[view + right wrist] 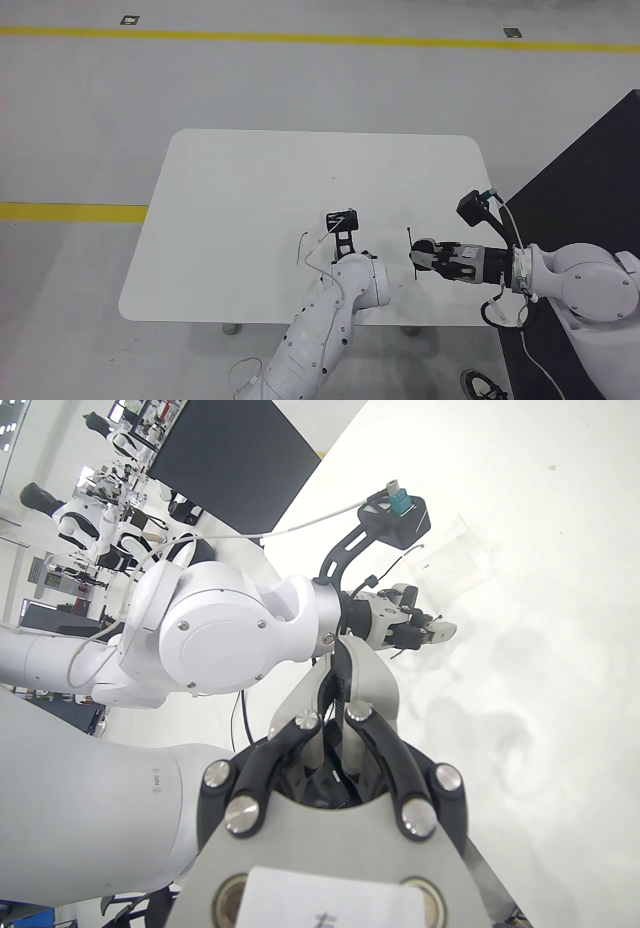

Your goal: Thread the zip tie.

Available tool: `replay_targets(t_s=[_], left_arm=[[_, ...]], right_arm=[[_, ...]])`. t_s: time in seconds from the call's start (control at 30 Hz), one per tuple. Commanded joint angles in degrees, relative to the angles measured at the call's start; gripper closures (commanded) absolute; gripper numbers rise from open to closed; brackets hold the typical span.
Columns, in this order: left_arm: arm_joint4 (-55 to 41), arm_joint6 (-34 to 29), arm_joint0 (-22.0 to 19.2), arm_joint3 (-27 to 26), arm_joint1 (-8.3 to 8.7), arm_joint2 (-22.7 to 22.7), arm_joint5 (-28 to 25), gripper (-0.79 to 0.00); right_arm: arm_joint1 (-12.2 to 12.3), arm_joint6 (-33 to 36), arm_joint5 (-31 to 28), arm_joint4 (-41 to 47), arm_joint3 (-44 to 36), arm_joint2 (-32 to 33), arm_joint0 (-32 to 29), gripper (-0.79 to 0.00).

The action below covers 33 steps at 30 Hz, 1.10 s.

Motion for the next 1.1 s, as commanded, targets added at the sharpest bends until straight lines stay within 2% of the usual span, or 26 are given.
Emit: replay_targets(t_s=[0.0,0.07,0.23,0.67,0.83,1.07], left_arm=[[0.8,-1.0,1.0,-0.5,0.19,0.1,-1.0,-0.456],[2.5,-1.5,1.4,-0.1,0.28,0.1,-1.5,-0.456],[3.5,-1.4,0.7,1.7,-0.03,-0.2,-1.4,-0.391],[4.6,-2.4,-3.4,8.7,-0.96,-0.6,-2.4,-0.372],[5.0,-3.7,-3.4,9.2,-1.07,-0.7,-3.7,-0.354],[4.6,-5.1,-2.4,7.2,-0.73,-0.1,-5.1,-0.329]], right_arm=[[0.0,0.0,0.0,0.0,0.0,0.0,0.0,0.0],[0.0,0.0,0.0,0.0,0.0,0.0,0.0,0.0],[0.0,0.0,0.0,0.0,0.0,0.0,0.0,0.0],[0.0,0.0,0.0,0.0,0.0,0.0,0.0,0.0],[0.0,0.0,0.0,0.0,0.0,0.0,0.0,0.0],[0.0,0.0,0.0,0.0,0.0,0.0,0.0,0.0]])
